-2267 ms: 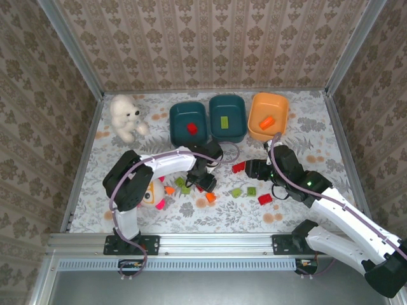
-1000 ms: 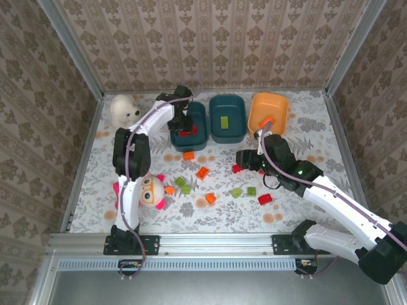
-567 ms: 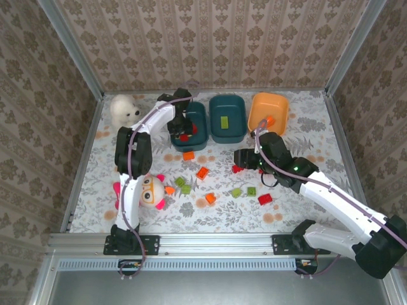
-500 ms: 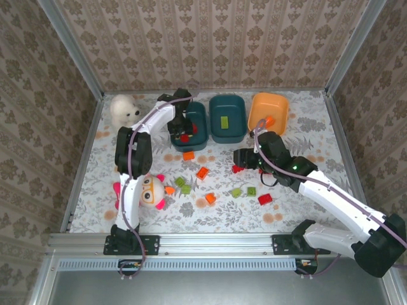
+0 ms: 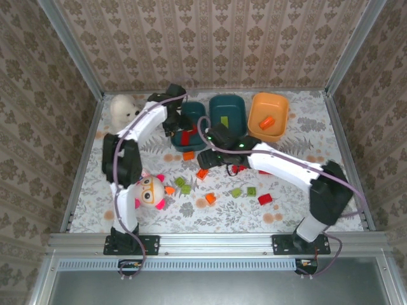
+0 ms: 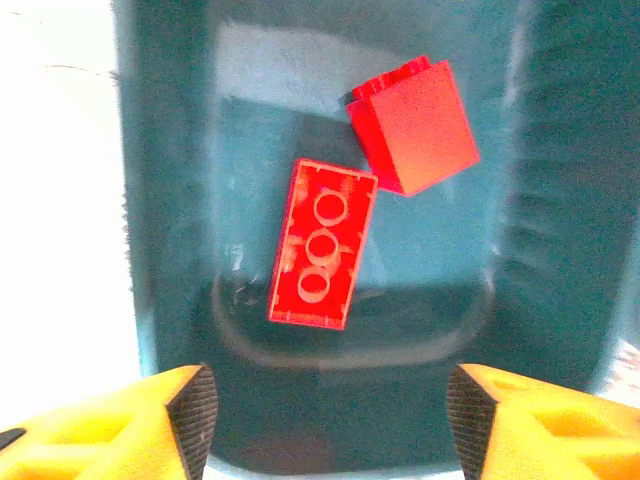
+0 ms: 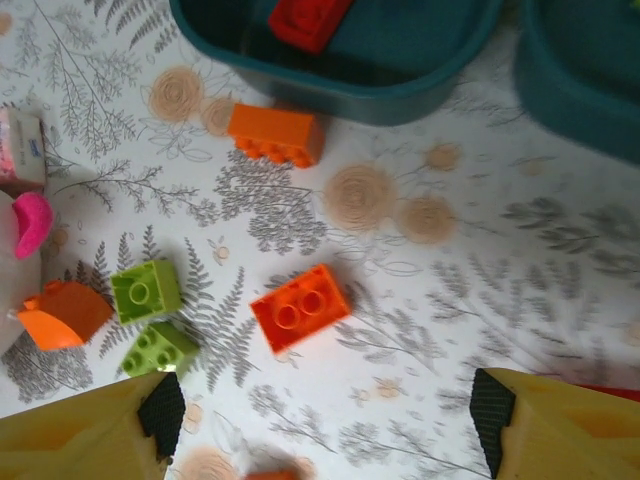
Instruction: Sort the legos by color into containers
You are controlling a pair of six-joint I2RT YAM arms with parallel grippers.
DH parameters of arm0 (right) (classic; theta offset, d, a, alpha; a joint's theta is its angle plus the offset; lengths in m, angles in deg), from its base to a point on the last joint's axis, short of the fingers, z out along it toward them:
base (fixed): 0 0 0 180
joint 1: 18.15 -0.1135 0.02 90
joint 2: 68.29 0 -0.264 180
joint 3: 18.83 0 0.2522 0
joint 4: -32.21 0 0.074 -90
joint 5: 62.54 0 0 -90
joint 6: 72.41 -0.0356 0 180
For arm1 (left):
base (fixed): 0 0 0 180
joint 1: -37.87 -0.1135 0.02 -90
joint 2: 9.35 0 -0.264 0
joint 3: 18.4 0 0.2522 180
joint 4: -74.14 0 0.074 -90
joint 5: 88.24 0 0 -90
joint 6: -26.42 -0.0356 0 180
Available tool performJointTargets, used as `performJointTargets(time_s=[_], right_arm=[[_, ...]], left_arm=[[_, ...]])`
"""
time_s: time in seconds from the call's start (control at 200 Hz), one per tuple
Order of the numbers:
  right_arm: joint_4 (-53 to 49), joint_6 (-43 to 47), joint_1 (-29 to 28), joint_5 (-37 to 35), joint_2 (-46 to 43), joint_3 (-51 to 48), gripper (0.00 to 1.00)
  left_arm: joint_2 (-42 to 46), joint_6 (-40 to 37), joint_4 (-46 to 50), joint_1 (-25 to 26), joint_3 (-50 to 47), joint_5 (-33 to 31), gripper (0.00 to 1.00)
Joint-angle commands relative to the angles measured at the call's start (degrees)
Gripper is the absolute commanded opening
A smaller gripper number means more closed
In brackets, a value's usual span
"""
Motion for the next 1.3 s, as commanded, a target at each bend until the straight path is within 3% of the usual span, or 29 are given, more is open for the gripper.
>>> performJointTargets(time_s=[0.0, 0.275, 0.57, 0.77, 1.035, 1.175, 1.295], right_arm=[[-6.19, -10.44, -0.97, 0.52, 6.69, 5.32, 0.75], [-13.77, -33.27, -2.32, 0.53, 19.90, 15.36, 0.73], [-14.31, -44.56, -2.10, 0.19, 25.97, 17.39, 0.72], [-14.12, -47.53, -2.31, 0.15, 28.66, 19.02, 0.60], [-16.28, -47.01, -2.18, -4.96, 25.73, 19.67, 0.23], [-19.14, -38.81, 0.58, -14.01, 17.06, 20.00, 0.19], [-18.65, -30.85, 7.93, -18.17, 8.55, 15.61, 0.17]], left_arm=[[14.36, 2.31, -4.68, -0.90, -10.41, -2.80, 0.69], [41.12, 5.36, -12.42, -1.70, -41.13, -1.23, 0.73], [57.70, 5.77, -9.37, -1.70, -51.98, -0.08, 0.73], [60.12, 5.61, -7.88, -1.71, -53.09, 0.47, 0.73], [59.31, 3.35, -10.20, -1.62, -52.86, 3.58, 0.73], [57.01, 1.86, -14.09, 0.15, -53.48, 7.82, 0.73], [52.71, 0.47, -17.18, 4.95, -52.23, 8.84, 0.73]])
